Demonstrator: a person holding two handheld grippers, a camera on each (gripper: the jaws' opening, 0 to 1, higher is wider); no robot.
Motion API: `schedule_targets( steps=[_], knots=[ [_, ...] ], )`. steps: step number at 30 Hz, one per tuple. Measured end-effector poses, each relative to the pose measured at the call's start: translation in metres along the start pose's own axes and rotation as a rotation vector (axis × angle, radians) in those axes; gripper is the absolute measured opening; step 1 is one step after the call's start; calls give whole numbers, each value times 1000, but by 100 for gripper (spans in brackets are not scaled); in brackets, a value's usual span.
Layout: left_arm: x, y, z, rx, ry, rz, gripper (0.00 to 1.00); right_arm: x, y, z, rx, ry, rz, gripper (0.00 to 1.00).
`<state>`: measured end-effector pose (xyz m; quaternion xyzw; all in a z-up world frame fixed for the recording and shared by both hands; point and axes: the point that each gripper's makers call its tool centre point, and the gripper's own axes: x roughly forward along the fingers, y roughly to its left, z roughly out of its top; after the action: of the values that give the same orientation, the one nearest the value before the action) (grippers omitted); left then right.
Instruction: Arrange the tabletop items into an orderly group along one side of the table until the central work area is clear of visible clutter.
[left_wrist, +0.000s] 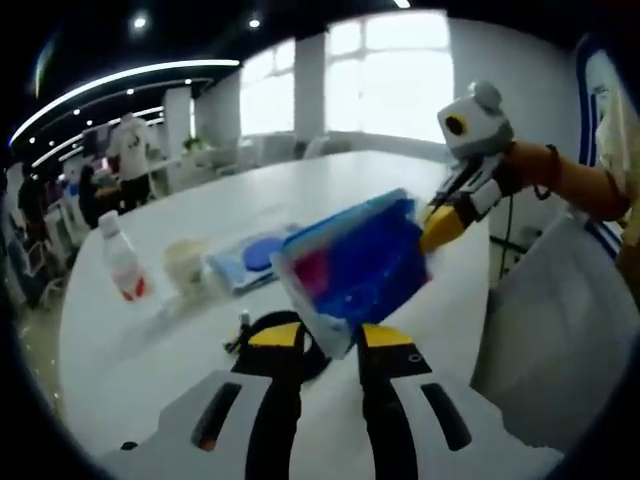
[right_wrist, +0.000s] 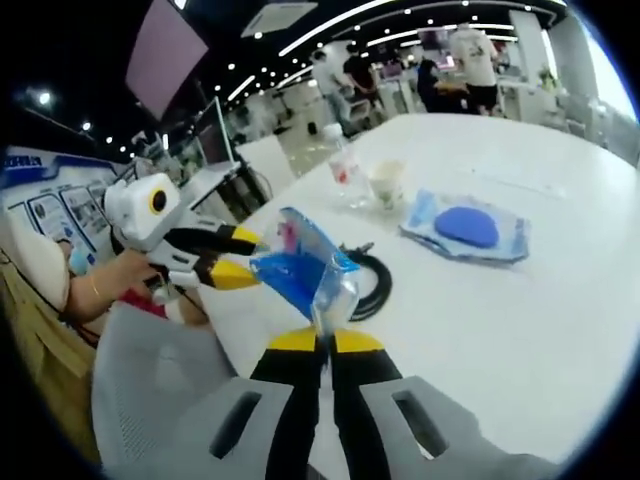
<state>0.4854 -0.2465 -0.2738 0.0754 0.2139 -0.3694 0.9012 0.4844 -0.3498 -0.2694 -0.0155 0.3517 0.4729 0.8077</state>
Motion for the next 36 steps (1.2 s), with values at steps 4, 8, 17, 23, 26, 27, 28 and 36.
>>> schedule_targets(
  steps=[4,8,17,23,26,27,28,36],
  knots=[
    [4,-6,1,5,1,-6,8,-3,-1,-2,-8,9,-12,3],
    [9,-12,0,3,27,-30,7,-7,-5,-7,4,30,-39,3],
    [18,-21,4,23,57,-32,2,-14,-14,-16,17,66,-95,3],
    [25,-35,12,25,68,-72,0,-26,-29,-18,80,71,-159,3],
    [30,-42,15,50,80,-82,0,-30,-36,-19,89,74,-186,3],
    [31,-43,17,55,80,-85,0,-31,-38,-19,96,73,-194,3],
    [33,-46,19,63,81,-93,0,-33,-41,-18,102,65,-210,3],
    [45,-49,32,11,70,-77,0,-44,-56,-19,150,62,-267,3]
  ],
)
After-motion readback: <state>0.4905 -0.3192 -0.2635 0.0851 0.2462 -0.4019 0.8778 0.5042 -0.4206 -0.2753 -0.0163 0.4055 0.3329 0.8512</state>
